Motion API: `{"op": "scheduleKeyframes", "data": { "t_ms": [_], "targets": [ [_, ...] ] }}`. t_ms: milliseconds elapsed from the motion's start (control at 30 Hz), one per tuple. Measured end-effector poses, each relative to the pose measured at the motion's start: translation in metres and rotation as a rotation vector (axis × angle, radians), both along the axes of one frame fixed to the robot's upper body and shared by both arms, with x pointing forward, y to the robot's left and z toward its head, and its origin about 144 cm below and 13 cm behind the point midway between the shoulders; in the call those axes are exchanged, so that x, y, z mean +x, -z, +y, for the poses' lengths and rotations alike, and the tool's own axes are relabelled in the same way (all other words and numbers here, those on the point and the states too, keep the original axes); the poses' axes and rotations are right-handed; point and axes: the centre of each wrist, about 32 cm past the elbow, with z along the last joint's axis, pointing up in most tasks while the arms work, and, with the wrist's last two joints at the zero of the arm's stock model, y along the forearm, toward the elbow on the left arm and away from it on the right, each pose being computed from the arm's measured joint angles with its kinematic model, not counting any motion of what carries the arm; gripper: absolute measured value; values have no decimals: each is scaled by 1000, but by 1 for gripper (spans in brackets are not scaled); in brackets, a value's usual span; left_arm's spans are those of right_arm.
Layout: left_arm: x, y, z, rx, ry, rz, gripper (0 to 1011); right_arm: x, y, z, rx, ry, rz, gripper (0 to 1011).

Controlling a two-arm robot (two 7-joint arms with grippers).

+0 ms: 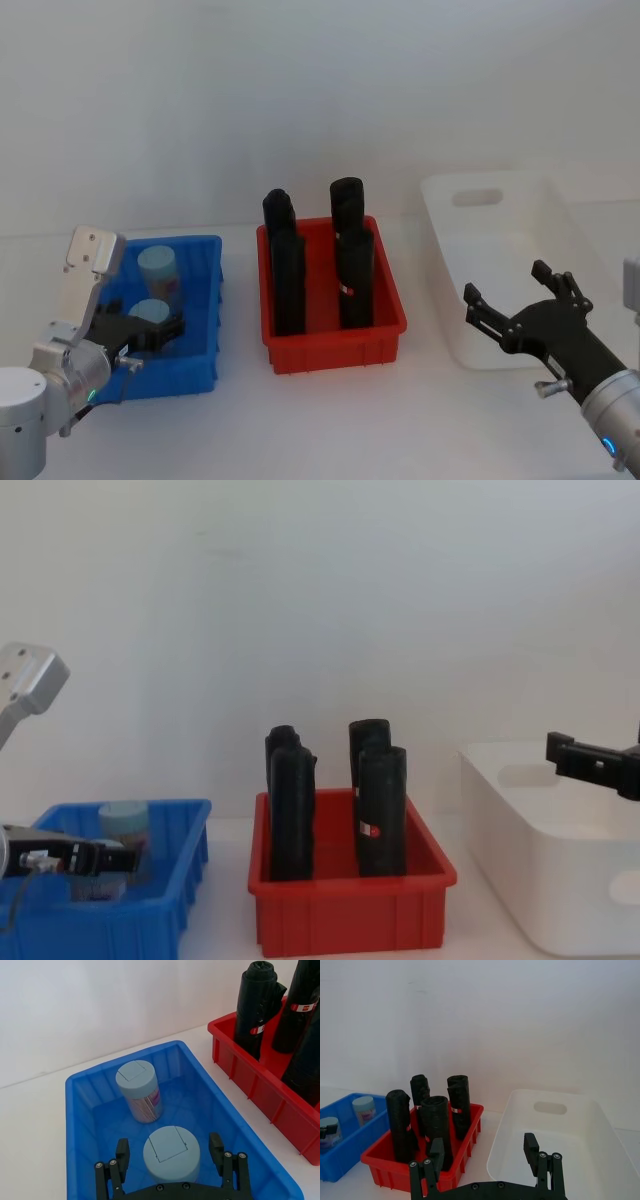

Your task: Pick the cotton swabs from the blue box and place them into the white box.

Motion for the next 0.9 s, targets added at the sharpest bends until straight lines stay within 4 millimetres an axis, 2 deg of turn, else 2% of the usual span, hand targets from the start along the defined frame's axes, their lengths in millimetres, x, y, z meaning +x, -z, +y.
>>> {"op": "scheduleKeyframes", "data": {
  "t_ms": [367, 567, 633, 667, 700, 800, 900],
  "targets": [
    [3, 4, 2, 0, -5, 19, 994, 0, 0, 0, 0, 0, 0, 1001],
    [4, 5, 4, 1, -5, 27, 860, 0, 0, 0, 0, 0, 0, 1001],
    [4, 6, 4, 1, -6, 29, 788, 0, 0, 0, 0, 0, 0, 1002],
    [4, 6, 5, 1, -6, 29, 788, 0, 0, 0, 0, 0, 0, 1002],
    [5, 6, 5, 1, -6, 29, 733, 0, 0, 0, 0, 0, 0, 1002],
    [5, 6, 5, 1, -5, 28, 673, 0, 0, 0, 0, 0, 0, 1001],
    [5, 6, 6, 1, -5, 26, 673, 0, 0, 0, 0, 0, 0, 1001]
  ]
}}
